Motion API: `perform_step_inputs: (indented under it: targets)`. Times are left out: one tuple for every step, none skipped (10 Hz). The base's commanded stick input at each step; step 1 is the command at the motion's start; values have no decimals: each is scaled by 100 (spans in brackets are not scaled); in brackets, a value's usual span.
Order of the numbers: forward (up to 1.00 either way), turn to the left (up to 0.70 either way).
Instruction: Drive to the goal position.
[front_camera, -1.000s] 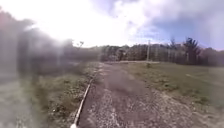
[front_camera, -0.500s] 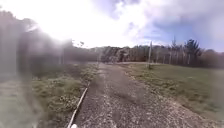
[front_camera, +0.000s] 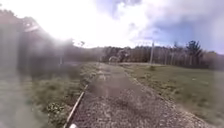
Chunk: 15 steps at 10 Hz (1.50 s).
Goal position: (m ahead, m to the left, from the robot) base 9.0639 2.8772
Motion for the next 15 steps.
perform_step_inputs:
  targets:
    - [70,0]
    - [70,1]
    - [70,1]
    - [70,1]
    - [70,0]
    - [70,0]
    - [70,0]
    - [70,0]
    - [70,0]
    - [70,0]
    - [70,0]
    - [70,0]
    - [70,0]
    - [70,0]
    - [70,0]
